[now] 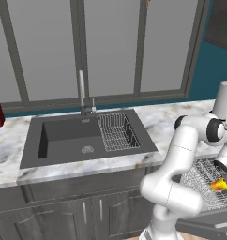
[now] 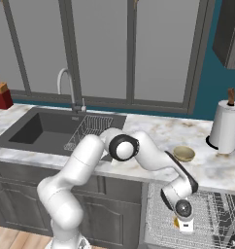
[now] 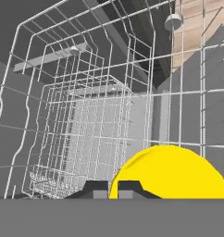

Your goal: Pick up the cup and bowl from the counter, place them in the dishwasher, and close the dishwasher door.

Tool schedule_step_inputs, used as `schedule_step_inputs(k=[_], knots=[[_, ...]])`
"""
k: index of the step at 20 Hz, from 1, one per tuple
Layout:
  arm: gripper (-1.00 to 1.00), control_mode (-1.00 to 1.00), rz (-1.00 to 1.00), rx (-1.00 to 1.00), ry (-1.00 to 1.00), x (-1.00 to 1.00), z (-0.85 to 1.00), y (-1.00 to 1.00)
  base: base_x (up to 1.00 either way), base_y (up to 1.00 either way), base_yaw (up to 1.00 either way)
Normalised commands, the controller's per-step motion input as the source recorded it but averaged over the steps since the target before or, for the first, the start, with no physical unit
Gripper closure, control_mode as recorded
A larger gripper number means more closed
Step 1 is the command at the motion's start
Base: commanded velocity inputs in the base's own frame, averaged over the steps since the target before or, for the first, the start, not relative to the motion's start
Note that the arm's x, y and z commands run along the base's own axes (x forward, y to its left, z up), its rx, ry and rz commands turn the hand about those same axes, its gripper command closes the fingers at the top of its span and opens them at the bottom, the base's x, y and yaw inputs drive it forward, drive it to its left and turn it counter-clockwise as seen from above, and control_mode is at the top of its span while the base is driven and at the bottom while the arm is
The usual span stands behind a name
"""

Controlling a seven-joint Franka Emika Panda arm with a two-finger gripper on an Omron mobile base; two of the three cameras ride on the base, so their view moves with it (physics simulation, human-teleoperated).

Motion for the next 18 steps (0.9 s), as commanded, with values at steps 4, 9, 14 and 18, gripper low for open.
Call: schedule_step_inputs(k=[4, 9, 14, 18], knots=[[-1.00, -1.00, -0.06, 0.00, -0.07, -0.33, -0.09, -0.05, 0.00, 0.00, 0.00], [-1.00, -1.00, -0.05, 0.00, -0.15, -0.66, 0.25, -0.04, 0.00, 0.00, 0.00], [-1.00, -1.00, -0.05, 0.00, -0.14, -0.38, 0.77, 0.00, 0.00, 0.00, 0.00], [-1.00, -1.00, -0.05, 0.00, -0.09, -0.26, 0.78, 0.00, 0.00, 0.00, 0.00]])
